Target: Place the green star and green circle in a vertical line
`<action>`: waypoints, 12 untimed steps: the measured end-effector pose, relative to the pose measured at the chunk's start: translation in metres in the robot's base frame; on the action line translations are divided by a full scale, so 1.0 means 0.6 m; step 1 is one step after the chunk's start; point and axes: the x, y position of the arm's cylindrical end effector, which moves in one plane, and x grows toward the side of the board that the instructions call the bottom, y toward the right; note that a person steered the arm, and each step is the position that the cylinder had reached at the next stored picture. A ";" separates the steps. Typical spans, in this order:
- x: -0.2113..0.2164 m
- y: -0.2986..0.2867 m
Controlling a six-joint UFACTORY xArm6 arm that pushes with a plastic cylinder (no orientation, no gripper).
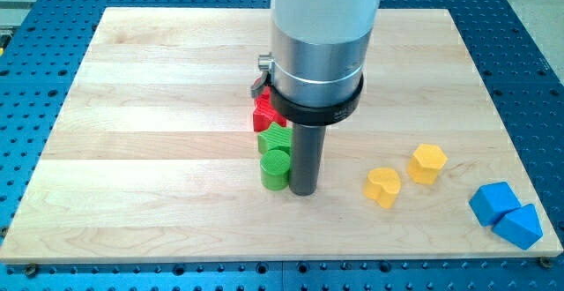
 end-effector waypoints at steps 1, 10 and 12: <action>0.000 0.000; -0.073 0.023; -0.073 0.004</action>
